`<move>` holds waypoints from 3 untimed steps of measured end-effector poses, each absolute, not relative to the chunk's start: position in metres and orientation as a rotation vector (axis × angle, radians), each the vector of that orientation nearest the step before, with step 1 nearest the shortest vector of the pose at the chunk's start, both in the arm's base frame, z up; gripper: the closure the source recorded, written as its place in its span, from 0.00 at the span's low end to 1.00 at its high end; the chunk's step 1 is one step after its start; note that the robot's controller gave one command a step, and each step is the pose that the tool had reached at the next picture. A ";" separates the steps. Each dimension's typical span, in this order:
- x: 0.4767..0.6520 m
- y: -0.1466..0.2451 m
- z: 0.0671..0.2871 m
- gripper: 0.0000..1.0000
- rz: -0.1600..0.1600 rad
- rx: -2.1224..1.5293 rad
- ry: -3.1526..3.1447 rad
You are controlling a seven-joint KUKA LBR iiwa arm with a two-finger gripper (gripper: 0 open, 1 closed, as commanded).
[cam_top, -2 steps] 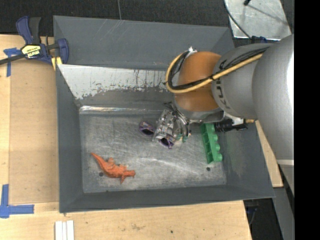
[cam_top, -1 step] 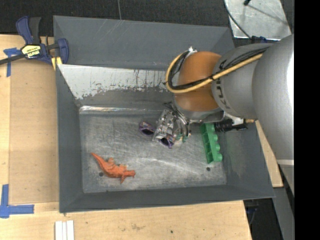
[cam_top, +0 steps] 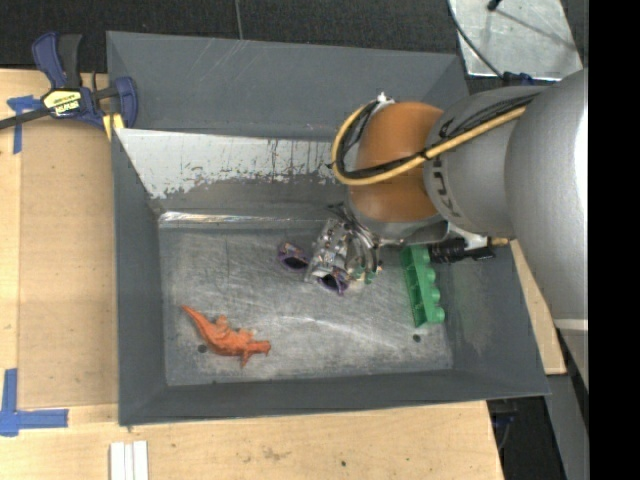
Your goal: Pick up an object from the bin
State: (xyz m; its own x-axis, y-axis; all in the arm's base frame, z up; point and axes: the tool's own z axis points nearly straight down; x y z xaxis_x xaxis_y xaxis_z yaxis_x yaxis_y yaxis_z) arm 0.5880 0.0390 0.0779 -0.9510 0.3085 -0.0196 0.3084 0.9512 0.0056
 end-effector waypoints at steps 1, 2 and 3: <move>0.588 0.039 0.080 1.00 0.003 0.488 3.088; 0.586 0.039 0.086 1.00 0.001 0.489 3.099; 0.586 0.039 0.096 1.00 0.001 0.490 3.102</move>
Offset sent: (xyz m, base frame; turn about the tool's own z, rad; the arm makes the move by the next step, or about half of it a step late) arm 0.0000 -0.0001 0.0343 -0.0001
